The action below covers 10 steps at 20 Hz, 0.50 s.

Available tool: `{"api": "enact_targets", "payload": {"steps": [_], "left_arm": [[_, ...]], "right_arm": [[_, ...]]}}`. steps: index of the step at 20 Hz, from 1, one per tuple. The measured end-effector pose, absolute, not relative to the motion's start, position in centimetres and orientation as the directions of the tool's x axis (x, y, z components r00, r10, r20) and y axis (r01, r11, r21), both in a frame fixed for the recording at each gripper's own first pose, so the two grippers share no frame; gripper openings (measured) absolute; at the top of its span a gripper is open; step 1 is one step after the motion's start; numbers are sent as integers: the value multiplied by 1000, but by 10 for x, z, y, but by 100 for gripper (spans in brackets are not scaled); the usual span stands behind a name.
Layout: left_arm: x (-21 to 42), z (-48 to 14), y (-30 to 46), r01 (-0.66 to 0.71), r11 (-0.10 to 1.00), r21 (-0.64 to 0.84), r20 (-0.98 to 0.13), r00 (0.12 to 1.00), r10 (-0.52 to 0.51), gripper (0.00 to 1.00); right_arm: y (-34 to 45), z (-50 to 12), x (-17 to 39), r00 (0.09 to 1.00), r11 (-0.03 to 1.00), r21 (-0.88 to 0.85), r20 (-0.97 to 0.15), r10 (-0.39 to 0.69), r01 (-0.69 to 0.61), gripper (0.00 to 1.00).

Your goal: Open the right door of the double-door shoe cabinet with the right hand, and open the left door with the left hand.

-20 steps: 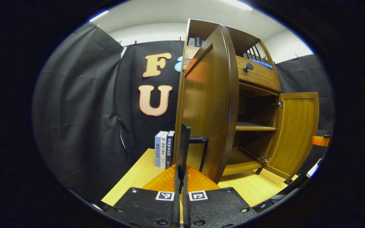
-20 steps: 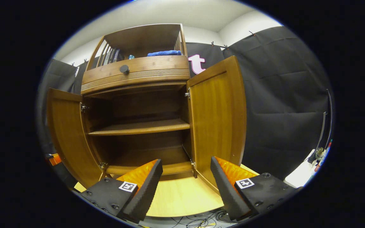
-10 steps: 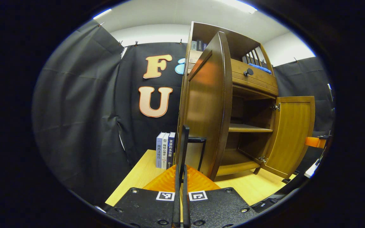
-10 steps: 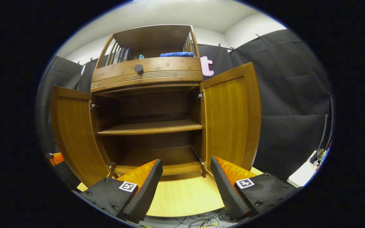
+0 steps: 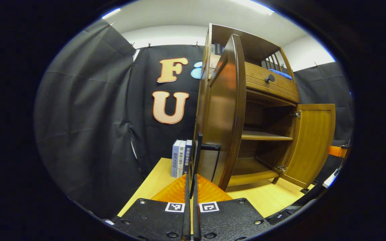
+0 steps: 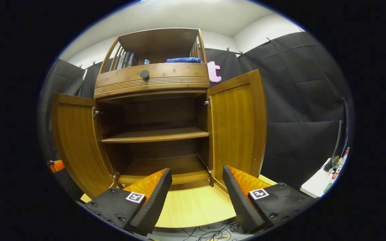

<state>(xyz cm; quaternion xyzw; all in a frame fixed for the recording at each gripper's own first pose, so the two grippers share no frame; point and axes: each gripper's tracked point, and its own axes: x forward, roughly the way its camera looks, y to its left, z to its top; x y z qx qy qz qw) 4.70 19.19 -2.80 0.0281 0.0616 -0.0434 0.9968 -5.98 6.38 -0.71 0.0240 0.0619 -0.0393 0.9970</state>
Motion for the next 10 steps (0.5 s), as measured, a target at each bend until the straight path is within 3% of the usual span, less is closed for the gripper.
{"api": "enact_targets", "payload": {"steps": [4, 5, 6, 10], "left_arm": [[28, -18, 207, 76, 997, 19, -139, 988, -73, 5], [23, -14, 206, 80, 997, 21, -142, 987, -76, 0], [18, -10, 205, 85, 996, 23, -146, 986, -81, 0], [-1, 1, 190, 94, 995, 28, -162, 983, -88, 0]], "right_arm": [[59, 0, -65, 990, 995, 32, -111, -91, 95, 89], [57, 2, -67, 990, 995, 30, -109, -94, 98, 89], [56, 3, -68, 990, 995, 27, -107, -96, 100, 98], [48, 10, -73, 990, 994, 25, -104, -100, 103, 98]]}}
